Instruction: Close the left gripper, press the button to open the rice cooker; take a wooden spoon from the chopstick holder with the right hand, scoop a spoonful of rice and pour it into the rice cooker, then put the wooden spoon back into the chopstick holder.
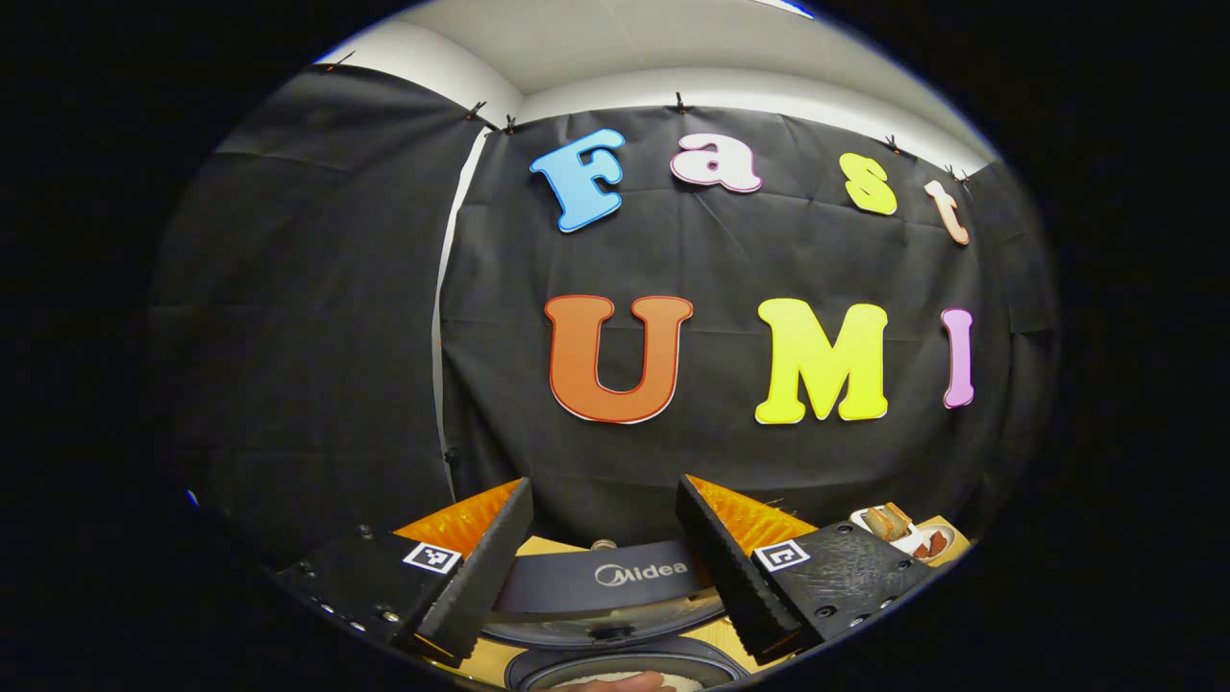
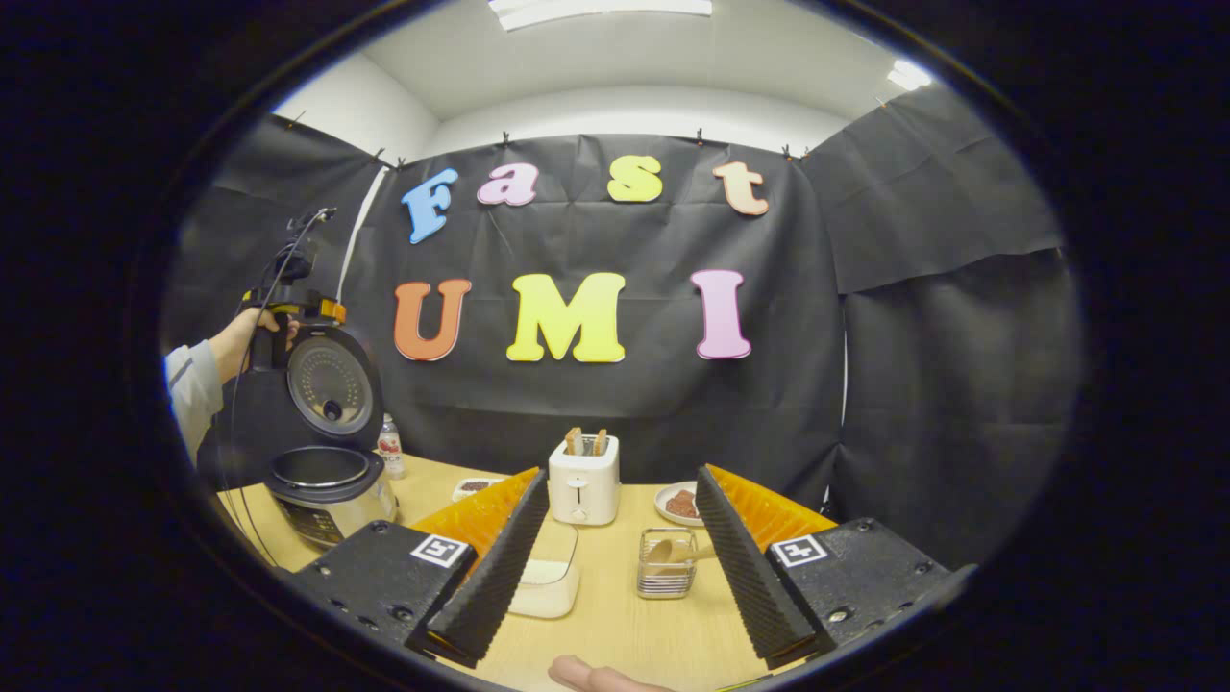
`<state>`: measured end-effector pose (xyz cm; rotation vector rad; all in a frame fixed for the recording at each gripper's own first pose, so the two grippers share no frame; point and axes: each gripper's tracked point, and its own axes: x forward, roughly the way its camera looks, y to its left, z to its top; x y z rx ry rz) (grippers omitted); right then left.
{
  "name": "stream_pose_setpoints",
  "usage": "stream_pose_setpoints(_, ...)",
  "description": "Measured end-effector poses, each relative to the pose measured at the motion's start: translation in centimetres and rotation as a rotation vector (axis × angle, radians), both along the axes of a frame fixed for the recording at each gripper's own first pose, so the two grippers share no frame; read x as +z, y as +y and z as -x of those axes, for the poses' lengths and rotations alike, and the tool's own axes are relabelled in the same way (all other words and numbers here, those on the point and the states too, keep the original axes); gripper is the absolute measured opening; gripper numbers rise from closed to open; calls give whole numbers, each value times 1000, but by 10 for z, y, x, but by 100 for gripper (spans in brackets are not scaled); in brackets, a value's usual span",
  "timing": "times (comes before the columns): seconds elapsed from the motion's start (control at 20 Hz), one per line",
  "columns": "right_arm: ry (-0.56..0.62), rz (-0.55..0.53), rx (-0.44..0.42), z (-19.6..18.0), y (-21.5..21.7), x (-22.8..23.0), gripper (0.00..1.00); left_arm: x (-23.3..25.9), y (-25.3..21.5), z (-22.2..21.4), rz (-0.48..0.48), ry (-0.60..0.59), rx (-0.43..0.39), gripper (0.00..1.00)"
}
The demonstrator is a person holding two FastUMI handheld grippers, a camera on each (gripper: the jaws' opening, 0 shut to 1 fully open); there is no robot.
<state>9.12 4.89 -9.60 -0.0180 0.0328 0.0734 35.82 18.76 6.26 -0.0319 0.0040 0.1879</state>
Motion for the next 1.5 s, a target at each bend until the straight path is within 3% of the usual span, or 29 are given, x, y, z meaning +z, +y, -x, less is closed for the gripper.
stream_pose_setpoints(0.25, -18, -18, 2, 7, 6, 8, 99, -15, 6, -5, 76, 47, 17, 99)
stream_pose_setpoints(0.6, -31, -43, 18, 25, 22, 15, 96, -22, -15, 37, 22, 48, 27, 100)
stream_pose_setpoints(0.95, -18, -38, 41, 38, 34, 15, 99, -52, -40, 86, 24, 82, 19, 99)
stream_pose_setpoints(1.4, 0, -21, 60, 46, 42, 11, 96, -169, -64, 133, 78, 327, 4, 96)
stream_pose_setpoints(1.5, 7, -26, 66, 46, 46, 9, 96, -178, -66, 139, 69, 331, 6, 98)
